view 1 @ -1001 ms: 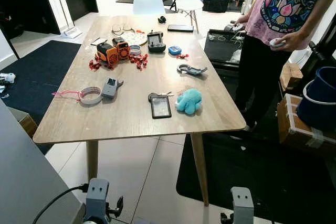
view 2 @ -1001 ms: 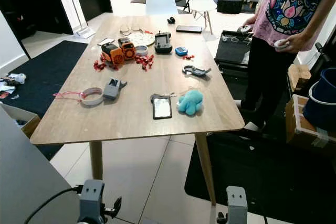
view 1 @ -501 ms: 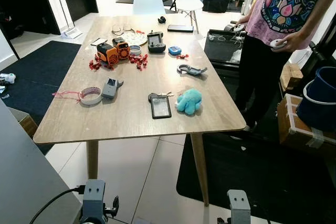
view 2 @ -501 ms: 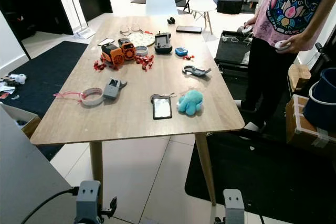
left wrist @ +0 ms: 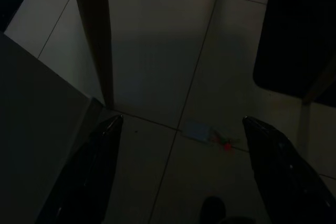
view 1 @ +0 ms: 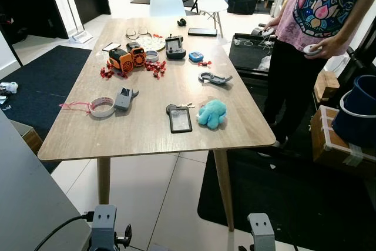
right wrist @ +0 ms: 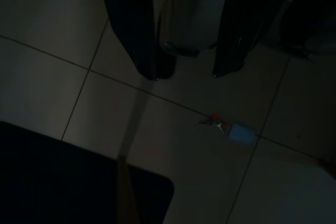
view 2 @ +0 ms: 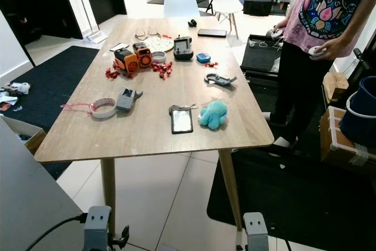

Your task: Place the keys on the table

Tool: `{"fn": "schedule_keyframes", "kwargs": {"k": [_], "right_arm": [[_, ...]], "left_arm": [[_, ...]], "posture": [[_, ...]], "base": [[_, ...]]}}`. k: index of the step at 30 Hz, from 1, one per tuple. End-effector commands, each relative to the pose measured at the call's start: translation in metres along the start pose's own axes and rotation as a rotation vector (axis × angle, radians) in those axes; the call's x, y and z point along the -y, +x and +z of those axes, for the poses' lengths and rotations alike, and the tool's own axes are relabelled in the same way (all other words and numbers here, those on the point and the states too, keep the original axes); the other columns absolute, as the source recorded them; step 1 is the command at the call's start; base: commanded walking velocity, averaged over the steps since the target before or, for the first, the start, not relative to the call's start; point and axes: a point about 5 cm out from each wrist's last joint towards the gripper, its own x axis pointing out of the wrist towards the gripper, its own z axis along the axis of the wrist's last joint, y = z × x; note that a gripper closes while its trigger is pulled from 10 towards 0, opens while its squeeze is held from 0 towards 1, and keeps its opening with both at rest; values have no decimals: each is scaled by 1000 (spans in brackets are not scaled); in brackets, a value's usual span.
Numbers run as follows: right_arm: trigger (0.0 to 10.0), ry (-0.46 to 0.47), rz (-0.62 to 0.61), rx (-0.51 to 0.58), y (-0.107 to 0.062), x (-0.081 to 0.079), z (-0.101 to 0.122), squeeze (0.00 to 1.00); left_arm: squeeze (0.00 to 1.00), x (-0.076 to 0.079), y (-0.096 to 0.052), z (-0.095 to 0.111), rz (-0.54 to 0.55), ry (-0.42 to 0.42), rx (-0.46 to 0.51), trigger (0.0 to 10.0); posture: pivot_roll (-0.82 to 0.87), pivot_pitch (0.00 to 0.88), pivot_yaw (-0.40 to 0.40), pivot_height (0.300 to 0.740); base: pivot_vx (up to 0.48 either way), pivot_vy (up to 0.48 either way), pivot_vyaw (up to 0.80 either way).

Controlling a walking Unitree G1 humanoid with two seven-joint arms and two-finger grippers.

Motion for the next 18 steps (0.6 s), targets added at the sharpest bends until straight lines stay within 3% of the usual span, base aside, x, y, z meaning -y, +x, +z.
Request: {"fn": "schedule_keyframes", "kwargs": {"k": [1,18], "right_arm": [[10000,-3,4,-10,0,-2,-1,0],[10000,-33,6,-26,0,0,-4,0]], "left_arm": [[0,-5,-2,-6,12,16,-33,10000],[0,-9,-4,-9,33,6,-46,10000]], "posture": [[36,54,1,740],[46,49,-16,740]], "base": [[0,0,587],[0,0,800]]}}
